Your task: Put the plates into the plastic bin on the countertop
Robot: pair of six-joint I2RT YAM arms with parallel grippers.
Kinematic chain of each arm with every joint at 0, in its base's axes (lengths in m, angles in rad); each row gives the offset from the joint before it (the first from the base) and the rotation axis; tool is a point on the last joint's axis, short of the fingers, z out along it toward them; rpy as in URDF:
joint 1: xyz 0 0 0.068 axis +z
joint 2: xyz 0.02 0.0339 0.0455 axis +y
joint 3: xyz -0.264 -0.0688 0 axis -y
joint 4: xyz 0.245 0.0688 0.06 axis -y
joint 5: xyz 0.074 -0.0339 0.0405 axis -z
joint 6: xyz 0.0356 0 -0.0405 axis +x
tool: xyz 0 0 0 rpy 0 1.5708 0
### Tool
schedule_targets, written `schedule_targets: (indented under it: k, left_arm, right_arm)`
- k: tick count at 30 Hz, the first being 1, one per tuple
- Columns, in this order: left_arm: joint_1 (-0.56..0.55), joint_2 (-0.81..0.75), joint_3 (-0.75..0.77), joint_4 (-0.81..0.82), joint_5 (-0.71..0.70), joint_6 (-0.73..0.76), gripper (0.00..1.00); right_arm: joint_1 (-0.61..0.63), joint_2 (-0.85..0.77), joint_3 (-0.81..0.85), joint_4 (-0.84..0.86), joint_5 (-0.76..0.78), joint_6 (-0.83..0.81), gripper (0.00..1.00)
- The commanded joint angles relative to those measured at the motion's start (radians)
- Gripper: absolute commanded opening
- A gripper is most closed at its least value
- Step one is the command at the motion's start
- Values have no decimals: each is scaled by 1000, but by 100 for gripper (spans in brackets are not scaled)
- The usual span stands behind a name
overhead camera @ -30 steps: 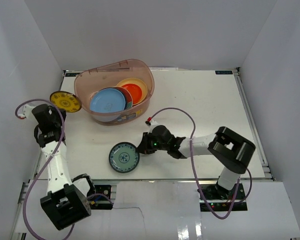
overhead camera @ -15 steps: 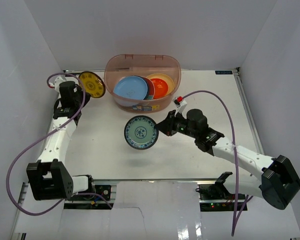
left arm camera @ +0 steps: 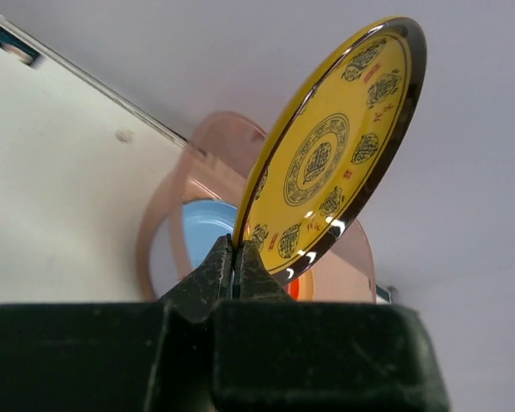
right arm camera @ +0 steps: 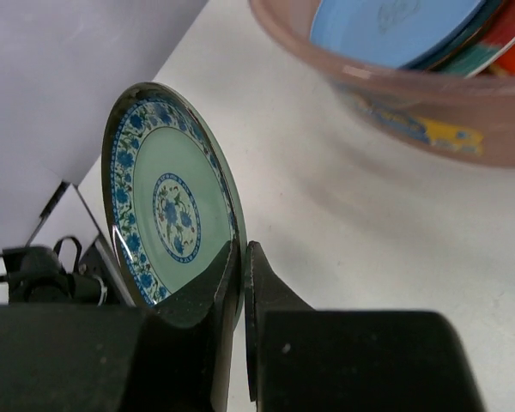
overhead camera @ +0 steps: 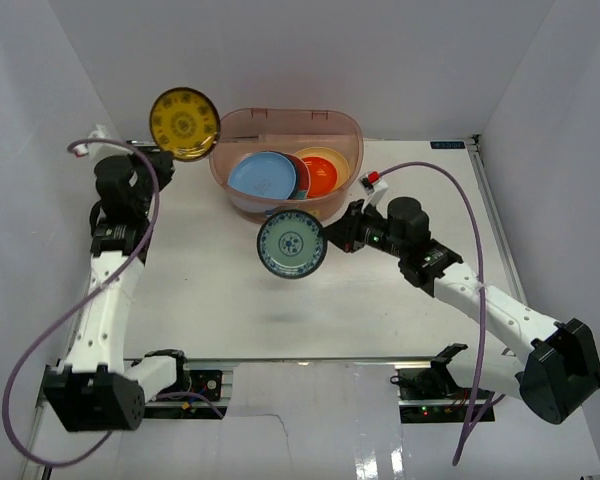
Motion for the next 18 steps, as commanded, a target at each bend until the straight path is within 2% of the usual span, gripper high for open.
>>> schedule_targets:
  k: [1,3,7,11,12,15,16,18]
  left_arm:
    - [-97,204,66,17,191,5,0]
    - [-152,318,128,17,176,23,0]
    - [-188,492,237,-23,174,71,0]
    - [-200,624,324,-89,161,107,0]
    - [-203,662,346,-106,165,117,3]
    - [-206,689,363,-120,170,137,29]
    - [-204,693,364,-121,177,143,45]
    - [-206,684,372,-124,185,153,59]
  right_arm:
    - [-55,-16,105,54,2,-10,8]
    - [-88,-6,133,53,25,-16,8]
    - [-165,13,208,53,64,-34,8]
    - [-229,125,306,53,104,-45,8]
    - [-231,156,329,53,111,-49,8]
    - [-231,289,440,57,130,-51,8]
    - [-231,320,463,71,144,-51,8]
    - [-231,414,521,114,180,-27,8]
